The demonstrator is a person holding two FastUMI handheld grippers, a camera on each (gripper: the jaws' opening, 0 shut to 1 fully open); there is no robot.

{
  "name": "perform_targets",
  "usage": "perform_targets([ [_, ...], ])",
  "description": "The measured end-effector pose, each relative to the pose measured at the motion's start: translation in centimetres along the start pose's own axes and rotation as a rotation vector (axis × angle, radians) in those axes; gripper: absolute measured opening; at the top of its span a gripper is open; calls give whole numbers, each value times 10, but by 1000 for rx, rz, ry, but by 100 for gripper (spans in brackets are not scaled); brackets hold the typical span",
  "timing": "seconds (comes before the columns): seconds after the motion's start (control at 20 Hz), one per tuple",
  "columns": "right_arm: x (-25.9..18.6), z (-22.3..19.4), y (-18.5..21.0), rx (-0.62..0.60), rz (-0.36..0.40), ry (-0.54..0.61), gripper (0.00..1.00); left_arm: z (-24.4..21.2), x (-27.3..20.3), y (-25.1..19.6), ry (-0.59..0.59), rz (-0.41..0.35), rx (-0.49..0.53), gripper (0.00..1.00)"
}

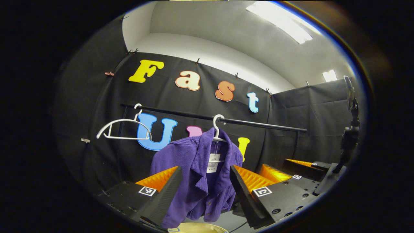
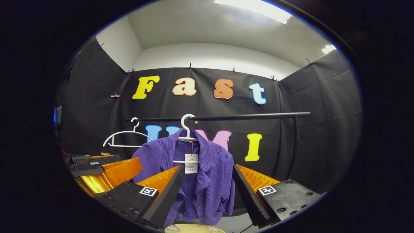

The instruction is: Grasp the clothes on the hanger with both hands and then place them into the laundry hamper below.

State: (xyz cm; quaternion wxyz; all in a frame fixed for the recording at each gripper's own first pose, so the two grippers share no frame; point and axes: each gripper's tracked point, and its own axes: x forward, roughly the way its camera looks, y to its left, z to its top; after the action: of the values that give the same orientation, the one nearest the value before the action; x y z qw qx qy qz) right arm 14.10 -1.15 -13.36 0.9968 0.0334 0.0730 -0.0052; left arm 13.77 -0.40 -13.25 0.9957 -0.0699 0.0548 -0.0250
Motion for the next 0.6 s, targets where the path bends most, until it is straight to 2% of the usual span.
perform_targets([
  [0.2,66,-42,-7,49,110,70,97,-40,49,8,31,124,1,92],
  [0.4,110,-91,-8,78,187,147,97,-81,84,11,93,191,9,91],
  [0.6,139,-133,-7,120,217,236,94,-101,108,25,114,272,42,89],
])
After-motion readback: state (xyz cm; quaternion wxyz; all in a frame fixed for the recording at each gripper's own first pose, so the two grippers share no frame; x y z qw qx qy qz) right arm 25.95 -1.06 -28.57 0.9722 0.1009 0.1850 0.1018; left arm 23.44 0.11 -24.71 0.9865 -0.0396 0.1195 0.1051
